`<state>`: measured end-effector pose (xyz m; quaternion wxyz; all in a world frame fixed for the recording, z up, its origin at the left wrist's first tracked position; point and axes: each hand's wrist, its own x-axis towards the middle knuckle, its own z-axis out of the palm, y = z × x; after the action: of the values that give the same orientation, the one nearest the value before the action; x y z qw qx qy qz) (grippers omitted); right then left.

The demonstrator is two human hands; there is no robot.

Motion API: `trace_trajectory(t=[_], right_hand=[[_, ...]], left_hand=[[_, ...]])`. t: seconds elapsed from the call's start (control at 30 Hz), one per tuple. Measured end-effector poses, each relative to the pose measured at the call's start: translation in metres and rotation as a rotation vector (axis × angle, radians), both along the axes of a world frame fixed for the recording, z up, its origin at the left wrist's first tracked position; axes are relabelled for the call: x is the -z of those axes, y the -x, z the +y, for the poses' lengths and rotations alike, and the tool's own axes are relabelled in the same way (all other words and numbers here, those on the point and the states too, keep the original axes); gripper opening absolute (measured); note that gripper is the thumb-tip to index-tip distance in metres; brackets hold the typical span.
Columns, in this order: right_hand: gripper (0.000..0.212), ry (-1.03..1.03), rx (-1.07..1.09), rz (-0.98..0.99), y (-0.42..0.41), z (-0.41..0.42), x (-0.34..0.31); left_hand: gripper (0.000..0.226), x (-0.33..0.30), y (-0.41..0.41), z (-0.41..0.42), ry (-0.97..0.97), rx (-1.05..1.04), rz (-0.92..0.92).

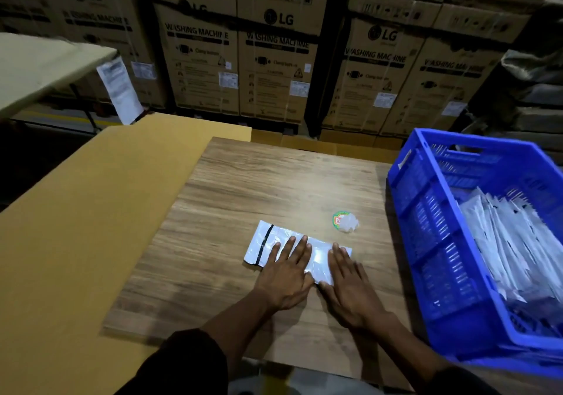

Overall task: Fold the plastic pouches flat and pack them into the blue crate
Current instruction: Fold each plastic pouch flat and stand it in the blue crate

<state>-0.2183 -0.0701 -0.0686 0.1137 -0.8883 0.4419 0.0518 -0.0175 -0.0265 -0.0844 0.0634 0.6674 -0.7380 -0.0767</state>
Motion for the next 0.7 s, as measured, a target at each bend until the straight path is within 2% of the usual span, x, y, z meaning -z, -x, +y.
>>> trace_trajectory(t=[0.27, 0.4, 0.57, 0.63, 0.7], right_hand=[[0.093, -0.074, 0.009, 0.085, 0.005, -0.011, -0.011], [0.068, 0.136, -0.111, 0.057, -0.011, -0.001, -0.016], [0.073, 0.109, -0.143, 0.011, -0.016, 0.002, 0.000], [0.073, 0.083, -0.144, 0.048, -0.014, 0.002, 0.001], [0.074, 0.071, -0.142, 0.045, -0.014, 0.003, 0.002]], left_hand=[[0.066, 0.003, 0.003, 0.001, -0.087, 0.011, -0.032], [0.067, 0.004, 0.002, 0.001, -0.085, -0.009, -0.039], [0.091, -0.003, -0.005, 0.000, -0.119, -0.023, 0.049], [0.084, -0.001, -0.011, 0.003, -0.043, -0.103, 0.004], [0.072, 0.007, -0.018, 0.005, -0.023, -0.200, 0.043]])
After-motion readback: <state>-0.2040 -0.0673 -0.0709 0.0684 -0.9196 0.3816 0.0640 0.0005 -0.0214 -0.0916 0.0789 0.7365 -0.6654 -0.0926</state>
